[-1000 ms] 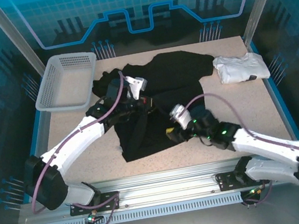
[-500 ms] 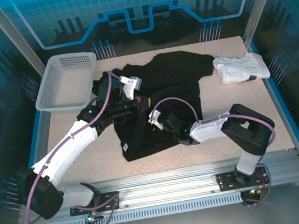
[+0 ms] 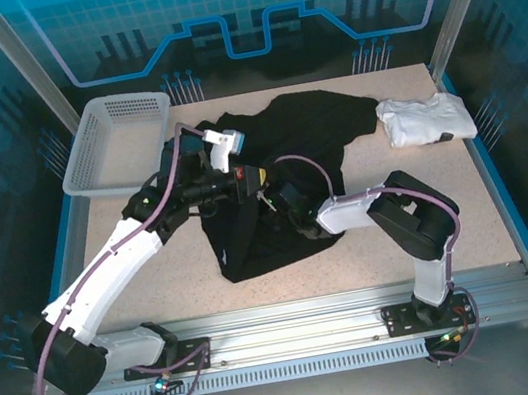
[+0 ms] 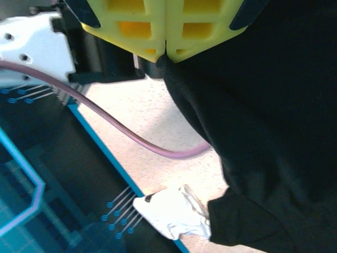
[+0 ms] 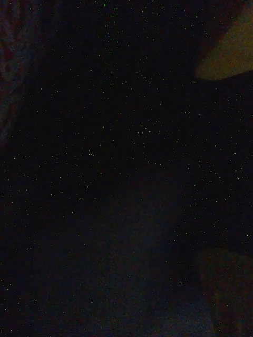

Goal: Fold the inside-out t-shirt

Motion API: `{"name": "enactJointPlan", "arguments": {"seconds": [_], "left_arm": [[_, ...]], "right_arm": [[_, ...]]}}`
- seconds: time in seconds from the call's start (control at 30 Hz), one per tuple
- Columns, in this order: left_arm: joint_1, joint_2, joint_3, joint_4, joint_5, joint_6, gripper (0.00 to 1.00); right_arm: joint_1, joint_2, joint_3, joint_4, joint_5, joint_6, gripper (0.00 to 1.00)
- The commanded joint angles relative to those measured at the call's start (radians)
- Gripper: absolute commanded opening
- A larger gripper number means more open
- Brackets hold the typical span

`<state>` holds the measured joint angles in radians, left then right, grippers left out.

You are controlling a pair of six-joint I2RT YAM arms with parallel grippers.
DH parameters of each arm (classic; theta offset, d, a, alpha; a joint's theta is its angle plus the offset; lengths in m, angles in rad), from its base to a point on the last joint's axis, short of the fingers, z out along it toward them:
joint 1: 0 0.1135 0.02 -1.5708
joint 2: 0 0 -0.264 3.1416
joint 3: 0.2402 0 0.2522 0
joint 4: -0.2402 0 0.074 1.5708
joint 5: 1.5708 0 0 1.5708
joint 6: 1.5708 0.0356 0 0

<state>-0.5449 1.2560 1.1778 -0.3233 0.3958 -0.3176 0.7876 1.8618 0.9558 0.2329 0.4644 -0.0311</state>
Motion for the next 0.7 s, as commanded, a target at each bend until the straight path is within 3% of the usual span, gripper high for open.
{"name": "enactJointPlan", "arguments": {"seconds": [0.0, 0.33, 0.67], "left_arm": [[0.0, -0.059, 0.045, 0.058, 0.145, -0.054, 0.0], [-0.034, -0.087, 0.14, 0.122, 0.253, -0.107, 0.0], [-0.069, -0.09, 0.27, 0.156, 0.324, -0.144, 0.0]], "right_arm": [[-0.045, 0.037, 0.094, -0.117, 0.017, 0.052, 0.81], [-0.09, 0.205, 0.42, -0.419, 0.049, 0.124, 0.77], [-0.148, 0.337, 0.668, -0.691, -0.033, 0.199, 0.8]]}}
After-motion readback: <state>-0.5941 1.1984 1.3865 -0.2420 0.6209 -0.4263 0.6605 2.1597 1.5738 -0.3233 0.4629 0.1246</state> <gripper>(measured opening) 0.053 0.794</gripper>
